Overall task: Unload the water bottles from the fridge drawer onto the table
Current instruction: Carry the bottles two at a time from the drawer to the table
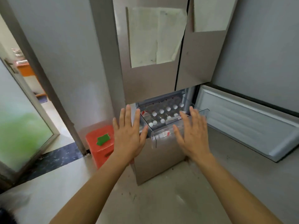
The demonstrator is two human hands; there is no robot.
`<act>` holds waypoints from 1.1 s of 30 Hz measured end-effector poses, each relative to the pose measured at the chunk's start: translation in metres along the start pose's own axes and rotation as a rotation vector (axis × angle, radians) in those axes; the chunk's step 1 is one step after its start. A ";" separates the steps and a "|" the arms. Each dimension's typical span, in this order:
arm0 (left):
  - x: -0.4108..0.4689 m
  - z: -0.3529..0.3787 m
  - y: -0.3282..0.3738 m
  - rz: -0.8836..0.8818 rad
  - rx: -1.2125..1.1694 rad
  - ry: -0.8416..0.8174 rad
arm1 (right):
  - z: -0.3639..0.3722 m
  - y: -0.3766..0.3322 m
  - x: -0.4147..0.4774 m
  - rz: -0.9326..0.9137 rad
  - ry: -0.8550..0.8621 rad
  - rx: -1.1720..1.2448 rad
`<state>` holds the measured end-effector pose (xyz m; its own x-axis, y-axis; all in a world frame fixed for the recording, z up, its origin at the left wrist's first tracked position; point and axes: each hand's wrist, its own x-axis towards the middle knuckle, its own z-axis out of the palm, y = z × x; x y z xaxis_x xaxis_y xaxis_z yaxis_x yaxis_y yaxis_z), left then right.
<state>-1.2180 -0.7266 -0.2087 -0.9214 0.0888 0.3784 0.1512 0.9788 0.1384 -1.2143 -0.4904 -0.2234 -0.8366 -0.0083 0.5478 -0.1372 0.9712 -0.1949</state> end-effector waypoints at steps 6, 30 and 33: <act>0.078 0.055 0.046 0.129 -0.090 -0.131 | 0.008 0.077 0.038 0.170 -0.019 -0.073; 0.242 0.296 0.086 -0.188 -0.137 -1.109 | 0.278 0.258 0.266 -0.220 -1.014 0.011; 0.240 0.307 0.085 -0.217 -0.144 -1.225 | 0.299 0.261 0.268 -0.197 -1.104 -0.012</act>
<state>-1.5359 -0.5653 -0.3873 -0.6474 0.1175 -0.7531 -0.0786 0.9725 0.2192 -1.6329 -0.3100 -0.3713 -0.8132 -0.3630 -0.4550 -0.3192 0.9318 -0.1730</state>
